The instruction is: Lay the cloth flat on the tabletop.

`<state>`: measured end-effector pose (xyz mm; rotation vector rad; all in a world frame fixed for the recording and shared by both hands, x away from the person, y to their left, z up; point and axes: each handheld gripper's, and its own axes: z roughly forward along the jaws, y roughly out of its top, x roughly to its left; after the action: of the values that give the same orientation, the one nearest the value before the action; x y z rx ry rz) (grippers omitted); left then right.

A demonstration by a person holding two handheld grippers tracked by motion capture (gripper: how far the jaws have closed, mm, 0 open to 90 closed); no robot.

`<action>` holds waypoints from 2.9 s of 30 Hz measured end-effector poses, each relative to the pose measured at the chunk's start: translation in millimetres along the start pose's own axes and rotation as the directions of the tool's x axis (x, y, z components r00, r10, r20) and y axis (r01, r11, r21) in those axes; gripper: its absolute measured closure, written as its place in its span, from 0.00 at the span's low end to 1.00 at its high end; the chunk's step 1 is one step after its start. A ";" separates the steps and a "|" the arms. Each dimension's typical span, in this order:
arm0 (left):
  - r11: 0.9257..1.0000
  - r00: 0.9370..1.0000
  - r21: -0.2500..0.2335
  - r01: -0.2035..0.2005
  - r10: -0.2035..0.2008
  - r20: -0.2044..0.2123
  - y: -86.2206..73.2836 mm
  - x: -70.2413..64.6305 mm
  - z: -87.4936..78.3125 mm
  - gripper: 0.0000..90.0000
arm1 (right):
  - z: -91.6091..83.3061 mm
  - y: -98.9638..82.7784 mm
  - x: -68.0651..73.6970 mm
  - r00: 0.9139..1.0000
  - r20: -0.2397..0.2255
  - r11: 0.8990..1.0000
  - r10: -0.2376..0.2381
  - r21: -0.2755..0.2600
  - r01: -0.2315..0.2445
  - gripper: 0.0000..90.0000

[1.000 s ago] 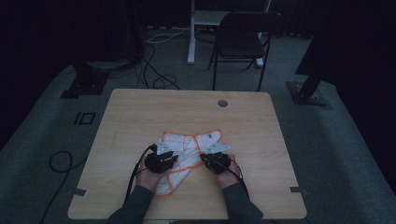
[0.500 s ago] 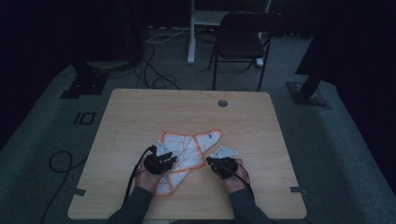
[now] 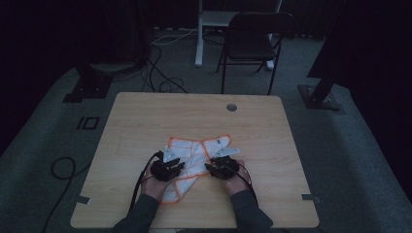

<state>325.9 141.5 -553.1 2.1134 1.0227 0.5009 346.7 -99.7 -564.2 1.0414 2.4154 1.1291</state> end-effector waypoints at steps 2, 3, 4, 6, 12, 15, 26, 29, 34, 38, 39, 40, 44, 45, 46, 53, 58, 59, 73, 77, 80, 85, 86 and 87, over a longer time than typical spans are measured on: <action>1.000 1.000 0.001 -0.002 0.002 -0.001 -0.6 0.7 0.0 0.80 | -1.3 0.8 0.8 1.000 -0.016 1.000 0.003 -0.005 -0.003 0.91; 1.000 1.000 0.001 0.001 -0.001 -0.003 -1.0 0.8 0.1 0.80 | -2.6 1.0 0.9 1.000 -0.012 1.000 -0.003 -0.008 0.003 0.97; 1.000 1.000 0.001 0.001 -0.001 -0.003 -1.0 0.8 0.1 0.80 | -2.6 1.0 0.9 1.000 -0.012 1.000 -0.003 -0.008 0.003 0.97; 1.000 1.000 0.001 0.003 -0.003 -0.006 -1.5 1.1 0.2 0.80 | -5.6 0.9 0.7 1.000 -0.007 1.000 -0.012 -0.004 0.012 0.99; 1.000 1.000 0.005 0.000 0.000 -0.010 -2.1 1.4 0.1 0.80 | -14.3 0.5 3.6 0.999 0.009 0.999 -0.033 -0.014 0.033 0.99; 1.000 1.000 0.008 -0.005 0.005 -0.012 -2.5 1.9 -0.5 0.80 | -20.1 -0.8 6.0 0.999 0.017 0.999 -0.043 -0.015 0.043 0.99; 1.000 1.000 0.025 -0.002 0.003 -0.011 -5.9 1.0 2.9 0.80 | -43.2 -25.7 0.3 0.999 0.044 1.000 -0.024 -0.006 0.024 0.99; 0.999 1.000 0.034 -0.005 0.006 -0.008 -6.3 1.0 4.3 0.80 | -47.9 -30.5 -2.2 0.999 0.047 1.000 -0.004 -0.011 0.005 0.99; 0.999 1.000 0.043 -0.008 0.008 -0.008 -7.2 0.4 6.4 0.80 | -63.2 -46.0 -6.9 0.998 0.069 1.000 0.013 0.001 -0.013 0.99; 0.999 1.000 0.043 -0.008 0.009 -0.010 -7.2 0.9 5.9 0.80 | -70.2 -53.9 -7.1 0.997 0.073 1.000 0.019 0.008 -0.019 0.99; 0.999 1.000 0.042 -0.008 0.008 -0.011 -7.3 1.1 5.7 0.80 | -72.0 -56.0 -7.1 0.997 0.073 1.000 0.018 0.010 -0.019 0.99; 0.999 1.000 0.041 -0.007 0.008 -0.011 -7.4 1.3 5.6 0.80 | -73.8 -58.1 -6.8 0.997 0.074 1.000 0.021 0.014 -0.022 0.99; 0.999 1.000 0.040 -0.003 0.003 -0.013 -7.9 1.8 5.3 0.80 | -82.4 -66.3 -6.1 0.997 0.078 1.000 0.027 0.014 -0.028 0.99; 0.999 1.000 0.040 -0.003 0.003 -0.013 -7.9 1.9 5.3 0.80 | -83.8 -67.2 -6.2 0.997 0.078 0.999 0.029 0.014 -0.030 0.99; 0.999 1.000 0.038 -0.002 0.002 -0.013 -7.9 1.9 5.3 0.80 | -85.3 -68.2 -6.2 0.996 0.079 0.999 0.031 0.011 -0.032 0.99; 0.999 1.000 0.037 -0.003 0.004 -0.013 -7.7 2.2 5.0 0.79 | -93.6 -68.8 -6.5 0.997 0.075 0.999 0.034 -0.012 -0.033 0.92; 0.999 1.000 0.037 -0.004 0.005 -0.015 -7.4 2.4 5.1 0.79 | -92.7 -60.8 -5.9 0.994 0.105 0.999 0.012 -0.041 -0.008 0.82; 0.999 1.000 0.038 -0.005 0.006 -0.015 -7.4 2.4 5.2 0.79 | -90.5 -58.9 -6.3 0.995 0.104 0.999 0.011 -0.041 -0.007 0.82; 0.998 1.000 0.057 0.006 -0.005 -0.012 -12.0 5.3 9.8 0.79 | -37.8 -41.7 -17.4 0.990 0.144 1.000 -0.003 0.031 -0.002 0.84; 0.998 1.000 0.057 0.006 -0.005 -0.009 -12.7 6.2 9.8 0.79 | -36.8 -43.7 -18.5 0.990 0.144 0.999 0.003 0.042 -0.009 0.85; 0.999 1.000 0.048 0.012 -0.012 -0.005 -14.2 6.9 9.8 0.79 | -39.0 -45.1 -19.1 0.989 0.147 0.999 0.012 0.047 -0.019 0.85; 0.999 1.000 0.042 0.016 -0.016 -0.002 -16.7 9.0 8.0 0.79 | -45.5 -50.8 -18.8 0.988 0.152 0.998 0.021 0.051 -0.029 0.86; 0.999 1.000 0.041 0.018 -0.018 -0.004 -17.1 9.1 7.7 0.79 | -47.5 -52.4 -19.1 0.988 0.152 0.998 0.029 0.052 -0.037 0.86; 0.999 1.000 0.044 0.015 -0.015 -0.004 -17.4 9.4 7.2 0.79 | -49.5 -54.0 -19.5 0.988 0.154 0.998 0.034 0.054 -0.043 0.86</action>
<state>327.1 153.1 -570.6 2.1424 1.0598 0.4790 308.2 -164.5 -573.3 1.1525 2.3286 0.9598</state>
